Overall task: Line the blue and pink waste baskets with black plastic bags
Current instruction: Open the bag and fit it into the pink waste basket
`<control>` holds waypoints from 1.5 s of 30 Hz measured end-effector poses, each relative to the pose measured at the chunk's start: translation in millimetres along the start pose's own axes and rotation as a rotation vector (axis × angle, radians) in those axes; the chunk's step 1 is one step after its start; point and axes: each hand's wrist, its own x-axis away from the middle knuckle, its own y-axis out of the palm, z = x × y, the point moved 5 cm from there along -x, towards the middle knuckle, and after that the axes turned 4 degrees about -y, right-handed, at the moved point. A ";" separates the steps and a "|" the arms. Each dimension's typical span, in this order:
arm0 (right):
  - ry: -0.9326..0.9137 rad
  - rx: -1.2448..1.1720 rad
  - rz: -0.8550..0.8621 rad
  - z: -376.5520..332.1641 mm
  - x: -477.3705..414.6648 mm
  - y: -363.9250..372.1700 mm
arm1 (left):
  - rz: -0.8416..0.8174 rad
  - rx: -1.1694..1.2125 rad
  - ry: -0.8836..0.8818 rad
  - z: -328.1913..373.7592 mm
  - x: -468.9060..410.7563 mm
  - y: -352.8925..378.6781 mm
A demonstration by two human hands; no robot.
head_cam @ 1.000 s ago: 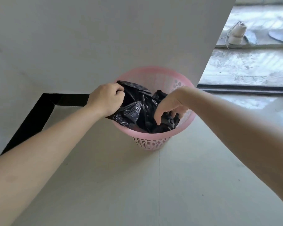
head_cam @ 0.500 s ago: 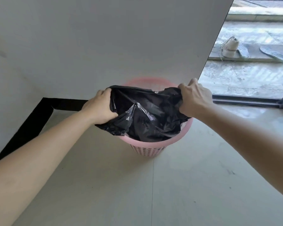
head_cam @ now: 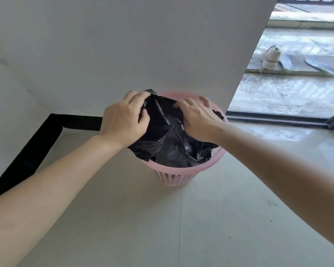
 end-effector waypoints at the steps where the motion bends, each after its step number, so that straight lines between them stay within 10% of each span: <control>1: 0.015 -0.008 0.053 2.6 -0.8 -3.3 | 0.001 -0.024 -0.042 -5.8 -1.2 3.8; 9: 0.138 0.141 0.313 27.8 1.3 -38.2 | -0.313 -0.299 -0.228 -42.7 -8.8 39.4; 21: 0.392 0.007 -0.018 75.6 -24.2 0.9 | -0.653 0.613 -0.782 -55.8 20.8 77.2; 27: 0.487 0.027 -0.071 89.3 -35.3 10.7 | -0.665 0.577 -0.861 -56.1 15.5 80.7; 36: 0.111 0.031 0.249 55.5 -43.2 6.0 | -0.650 0.501 -0.525 -29.1 1.7 83.3; 45: -0.133 0.082 0.280 52.8 -38.6 -6.1 | -0.578 0.524 -0.631 -35.9 1.8 85.7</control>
